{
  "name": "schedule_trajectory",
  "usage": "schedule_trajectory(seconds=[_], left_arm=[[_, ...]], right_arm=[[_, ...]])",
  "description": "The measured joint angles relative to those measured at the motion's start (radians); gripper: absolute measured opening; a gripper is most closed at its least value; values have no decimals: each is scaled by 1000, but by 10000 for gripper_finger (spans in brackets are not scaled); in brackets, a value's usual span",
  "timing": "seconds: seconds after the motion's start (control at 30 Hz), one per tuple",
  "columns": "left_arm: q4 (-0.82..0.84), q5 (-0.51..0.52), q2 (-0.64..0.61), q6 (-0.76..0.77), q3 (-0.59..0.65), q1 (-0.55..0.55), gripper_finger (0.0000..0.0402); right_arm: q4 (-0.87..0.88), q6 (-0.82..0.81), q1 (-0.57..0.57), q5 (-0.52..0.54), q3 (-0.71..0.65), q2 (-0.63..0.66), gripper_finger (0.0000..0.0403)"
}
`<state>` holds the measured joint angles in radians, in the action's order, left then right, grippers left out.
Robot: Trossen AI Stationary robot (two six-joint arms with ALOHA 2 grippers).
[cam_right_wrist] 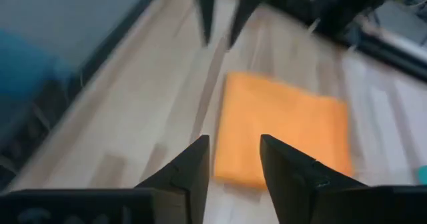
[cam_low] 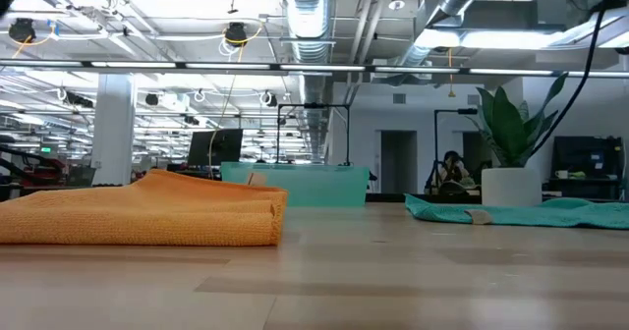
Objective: Roll microfiber towels into tight, uniform cylinder then place into a basket
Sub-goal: Roll the yellow microfiber towel
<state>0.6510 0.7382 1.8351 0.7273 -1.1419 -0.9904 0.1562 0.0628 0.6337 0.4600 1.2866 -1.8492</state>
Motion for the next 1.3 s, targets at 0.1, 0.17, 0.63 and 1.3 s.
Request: schedule_trajectory(seconds=[0.1, 0.17, 0.63, 1.3], left_arm=[[-21, -9, 0, 1, 21, 15, 125], [-44, -27, 0, 1, 33, 23, 125], [-43, -25, 0, 13, 35, 32, 125], [-24, -17, 156, 17, 28, 81, 125]], right_arm=[[-67, 92, -2, -14, 2, -75, 175], [-111, 174, -10, -9, 1, -120, 181], [-209, 67, -112, -147, 10, -202, 174], [-220, -1, -185, -174, 22, -324, 169]])
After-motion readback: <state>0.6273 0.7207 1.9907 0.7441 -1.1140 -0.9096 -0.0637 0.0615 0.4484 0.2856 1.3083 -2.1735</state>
